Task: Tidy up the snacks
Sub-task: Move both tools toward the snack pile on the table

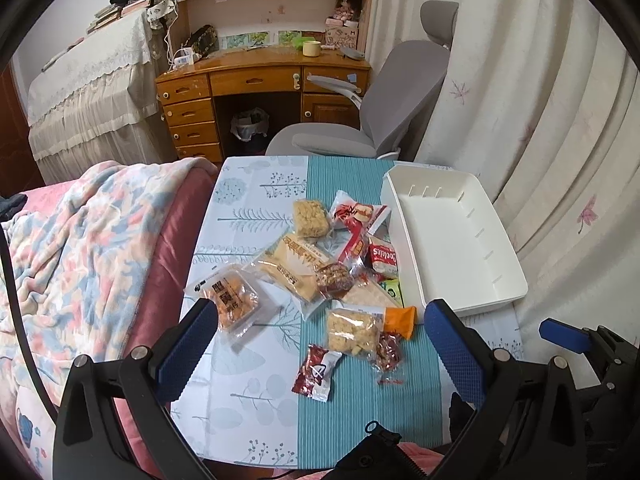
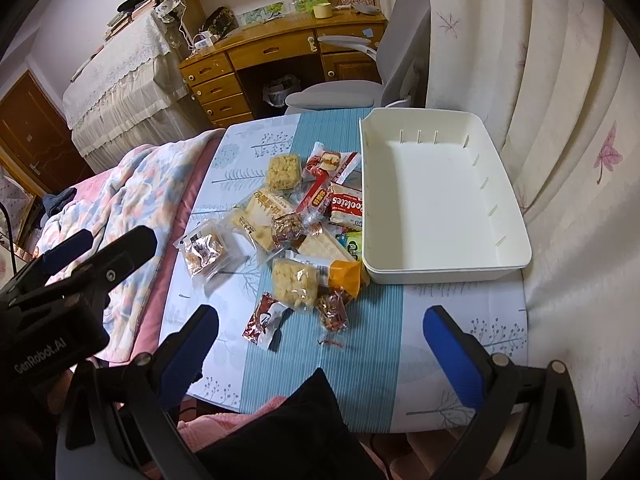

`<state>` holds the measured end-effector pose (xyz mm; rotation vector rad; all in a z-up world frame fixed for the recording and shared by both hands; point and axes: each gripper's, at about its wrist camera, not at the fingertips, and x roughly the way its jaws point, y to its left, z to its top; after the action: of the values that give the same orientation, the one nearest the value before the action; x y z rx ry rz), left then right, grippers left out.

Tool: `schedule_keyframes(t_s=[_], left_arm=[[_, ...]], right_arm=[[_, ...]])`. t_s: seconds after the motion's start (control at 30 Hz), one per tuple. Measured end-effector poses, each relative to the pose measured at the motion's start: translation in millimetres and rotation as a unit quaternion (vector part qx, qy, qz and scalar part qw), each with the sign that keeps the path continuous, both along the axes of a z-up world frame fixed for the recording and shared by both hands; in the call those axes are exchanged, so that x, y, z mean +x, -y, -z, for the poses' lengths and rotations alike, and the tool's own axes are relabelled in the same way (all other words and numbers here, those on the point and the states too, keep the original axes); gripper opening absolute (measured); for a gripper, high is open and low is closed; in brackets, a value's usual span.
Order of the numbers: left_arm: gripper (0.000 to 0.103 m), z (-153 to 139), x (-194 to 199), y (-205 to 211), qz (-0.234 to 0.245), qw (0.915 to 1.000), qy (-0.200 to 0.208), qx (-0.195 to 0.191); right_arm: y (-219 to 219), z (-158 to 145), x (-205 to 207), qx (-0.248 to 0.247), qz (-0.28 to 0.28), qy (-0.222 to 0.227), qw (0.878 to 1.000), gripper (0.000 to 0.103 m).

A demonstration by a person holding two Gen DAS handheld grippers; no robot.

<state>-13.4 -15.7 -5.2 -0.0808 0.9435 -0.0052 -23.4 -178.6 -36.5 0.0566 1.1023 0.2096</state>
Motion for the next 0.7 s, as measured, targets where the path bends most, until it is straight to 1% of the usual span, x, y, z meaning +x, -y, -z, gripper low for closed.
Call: schedule_keyframes(t_s=[0.07,0.27,0.4,0.57,0.7], left_arm=[[0.102,0.9,-2.0,0.9,-0.001,1.0,-0.004,-0.001],[0.102,7.2,-6.9,3.3,-0.009,0.9999,-0.012,-0.002],[0.102,11.1,-8.4,7.1,-0.018,0.9996,-0.021,-0.001],[0.102,18.8,-11.0,6.4,-0.03,0.9988,-0.036,-0.017],[0.102,25.1,-13.6,3.8,-0.042,0.9978,-0.044,-0.025]], right_arm=[[5.4,6.2,-8.5,0.002,0.002,0.001,1.0,0.103],[9.1,8.5,-16.5,0.0,-0.007,-0.001,1.0,0.103],[12.8,9.7,-9.3,0.005,-0.018,-0.012,1.0,0.103],[17.2,16.5,-4.1,0.016,-0.036,-0.023,0.999,0.103],[18.6,26.2,-1.1,0.033,-0.05,-0.035,0.998,0.103]])
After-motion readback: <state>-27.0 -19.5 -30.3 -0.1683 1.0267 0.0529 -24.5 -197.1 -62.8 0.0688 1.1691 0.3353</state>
